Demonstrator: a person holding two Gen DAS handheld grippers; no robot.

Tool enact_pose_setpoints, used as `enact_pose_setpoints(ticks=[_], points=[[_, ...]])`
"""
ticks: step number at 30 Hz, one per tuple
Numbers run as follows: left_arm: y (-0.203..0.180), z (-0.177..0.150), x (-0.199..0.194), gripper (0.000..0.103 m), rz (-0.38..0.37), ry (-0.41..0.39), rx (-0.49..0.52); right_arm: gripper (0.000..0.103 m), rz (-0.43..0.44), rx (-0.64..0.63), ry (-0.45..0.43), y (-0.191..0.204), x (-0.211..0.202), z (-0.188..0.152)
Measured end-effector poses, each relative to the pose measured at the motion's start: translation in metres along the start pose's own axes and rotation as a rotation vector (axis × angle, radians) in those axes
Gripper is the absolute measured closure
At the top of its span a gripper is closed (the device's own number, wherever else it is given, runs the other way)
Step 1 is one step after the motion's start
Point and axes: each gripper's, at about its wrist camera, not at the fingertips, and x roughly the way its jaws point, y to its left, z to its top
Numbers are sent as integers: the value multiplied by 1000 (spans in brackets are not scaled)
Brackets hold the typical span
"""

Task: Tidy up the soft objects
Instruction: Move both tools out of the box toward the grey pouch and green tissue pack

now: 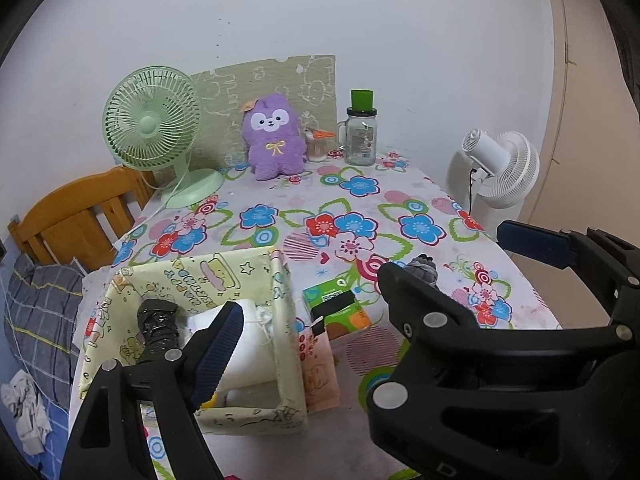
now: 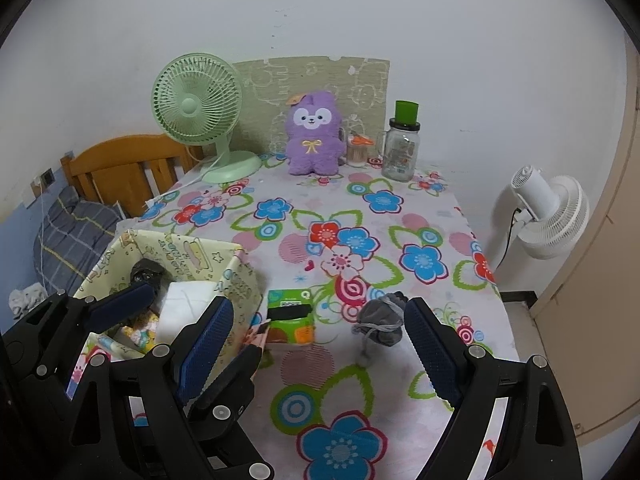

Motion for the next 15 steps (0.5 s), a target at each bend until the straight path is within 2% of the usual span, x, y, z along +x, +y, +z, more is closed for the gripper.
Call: enact_pose_setpoints(ticks=[15], points=[[-28,3,18,18,-32,27,13,14,-33,22,5,-32,9,-6]])
